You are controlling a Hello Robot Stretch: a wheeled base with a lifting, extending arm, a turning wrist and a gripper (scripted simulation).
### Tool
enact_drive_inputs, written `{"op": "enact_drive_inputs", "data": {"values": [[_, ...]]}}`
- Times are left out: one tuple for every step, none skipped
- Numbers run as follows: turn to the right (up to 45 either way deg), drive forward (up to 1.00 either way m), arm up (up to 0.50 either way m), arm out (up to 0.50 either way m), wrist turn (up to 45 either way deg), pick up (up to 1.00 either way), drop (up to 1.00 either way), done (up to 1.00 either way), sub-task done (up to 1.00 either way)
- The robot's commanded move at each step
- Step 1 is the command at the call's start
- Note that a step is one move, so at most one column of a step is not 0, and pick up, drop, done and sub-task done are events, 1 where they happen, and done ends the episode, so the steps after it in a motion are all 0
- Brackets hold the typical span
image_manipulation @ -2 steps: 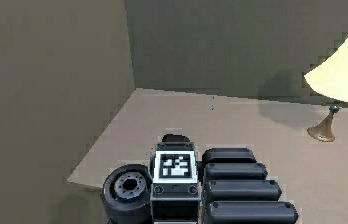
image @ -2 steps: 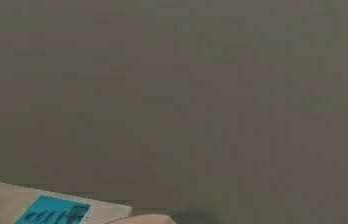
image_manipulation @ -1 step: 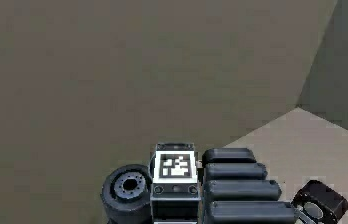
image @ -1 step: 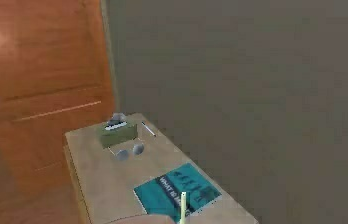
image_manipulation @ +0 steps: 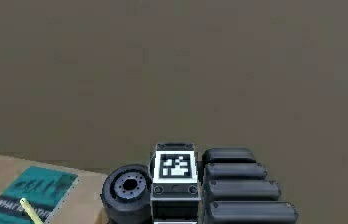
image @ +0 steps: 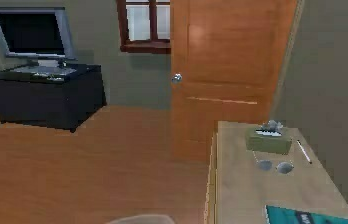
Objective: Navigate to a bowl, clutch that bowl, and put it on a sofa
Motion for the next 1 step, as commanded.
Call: {"op": "enact_drive_inputs", "data": {"values": [[-45.0,0.0,0.0,0.0,0.0,0.0,0.0,0.0,0.0]]}}
